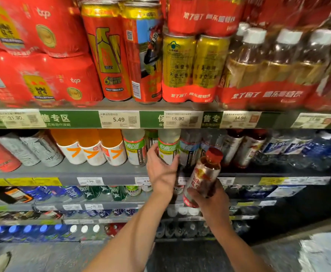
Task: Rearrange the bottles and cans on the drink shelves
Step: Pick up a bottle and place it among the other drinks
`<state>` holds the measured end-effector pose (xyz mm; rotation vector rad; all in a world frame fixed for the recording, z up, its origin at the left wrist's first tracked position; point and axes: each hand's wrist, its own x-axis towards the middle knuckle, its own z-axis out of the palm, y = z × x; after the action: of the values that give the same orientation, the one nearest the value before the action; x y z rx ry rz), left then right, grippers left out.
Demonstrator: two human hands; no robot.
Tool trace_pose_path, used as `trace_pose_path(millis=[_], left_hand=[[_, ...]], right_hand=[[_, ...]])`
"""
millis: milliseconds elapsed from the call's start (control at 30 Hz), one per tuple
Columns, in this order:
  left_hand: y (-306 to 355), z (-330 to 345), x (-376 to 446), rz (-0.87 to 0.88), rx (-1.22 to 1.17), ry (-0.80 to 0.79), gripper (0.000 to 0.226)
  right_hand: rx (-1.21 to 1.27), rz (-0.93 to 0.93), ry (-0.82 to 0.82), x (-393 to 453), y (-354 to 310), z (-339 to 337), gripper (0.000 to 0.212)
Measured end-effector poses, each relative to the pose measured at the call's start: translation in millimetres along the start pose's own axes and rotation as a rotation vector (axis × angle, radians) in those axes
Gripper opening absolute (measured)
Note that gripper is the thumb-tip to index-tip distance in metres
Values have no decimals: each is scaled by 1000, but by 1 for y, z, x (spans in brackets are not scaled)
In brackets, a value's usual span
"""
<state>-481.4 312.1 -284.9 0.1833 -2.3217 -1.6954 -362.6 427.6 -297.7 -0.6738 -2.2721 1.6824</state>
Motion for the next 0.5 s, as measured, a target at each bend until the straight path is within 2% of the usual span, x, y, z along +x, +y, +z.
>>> trace_pose_path(millis=[67, 233, 400, 500], left_hand=[[5, 2, -5, -43, 27, 57, 77], [1, -4, -11, -22, 36, 224, 69], [6, -7, -14, -60, 63, 299, 70], [6, -7, -16, -15, 120, 328, 68]], right_hand=[[5, 3, -27, 3, 0, -9, 53], [67, 17, -93, 16, 5, -32, 45], [73, -31, -131, 25, 17, -49, 46], [95, -49, -157, 28, 22, -58, 46]])
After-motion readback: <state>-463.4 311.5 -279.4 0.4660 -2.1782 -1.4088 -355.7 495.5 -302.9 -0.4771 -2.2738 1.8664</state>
